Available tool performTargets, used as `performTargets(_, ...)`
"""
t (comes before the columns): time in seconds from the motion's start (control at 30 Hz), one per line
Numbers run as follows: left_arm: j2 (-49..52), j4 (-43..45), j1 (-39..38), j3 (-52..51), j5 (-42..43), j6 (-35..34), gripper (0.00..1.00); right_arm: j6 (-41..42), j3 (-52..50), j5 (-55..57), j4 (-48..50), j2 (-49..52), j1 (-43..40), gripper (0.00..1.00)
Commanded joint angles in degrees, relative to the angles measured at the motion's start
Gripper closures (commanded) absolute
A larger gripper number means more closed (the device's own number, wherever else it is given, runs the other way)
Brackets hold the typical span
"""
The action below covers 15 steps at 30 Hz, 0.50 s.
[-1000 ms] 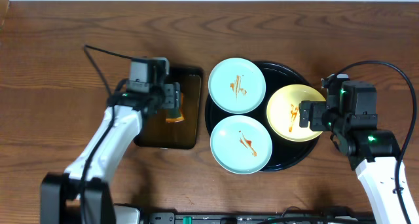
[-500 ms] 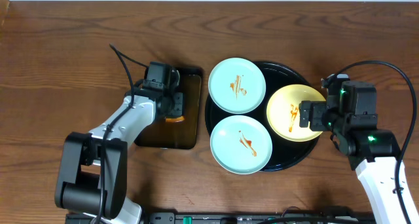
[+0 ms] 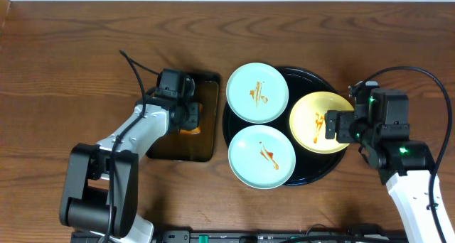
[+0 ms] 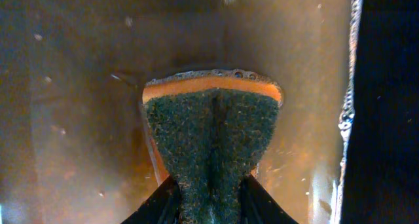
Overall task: Clean dirty plates on tray and stack at the side
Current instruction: 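Reach left gripper down into water tray and grasp the sponge, then move right gripper to the lower pale green plate rim and grip it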
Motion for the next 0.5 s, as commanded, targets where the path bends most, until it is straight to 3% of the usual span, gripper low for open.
performTargets(0.0,0.46,-1.14,-0.13,-1.79,0.35,0.35,0.78,0.76,1.07,-2.29,-0.94,-0.04,-0.81,0.08)
performTargets(0.07,0.42,-1.14,-0.13,-1.77,0.37,0.35,0.91,0.76,1.07,-3.80,-2.36,0.07,-0.81,0.12)
performTargets(0.2,-0.44,-1.79,-0.13,-1.44,0.98,0.37,0.93,0.76,1.07,-8.09,-6.12,0.79,-0.81,0.31)
performTargets(0.47,-8.87,-6.16,-0.13,0.15,1.05,-1.16,0.92,0.76,1.05,-17.20,-10.19,4.85,-0.26,0.46)
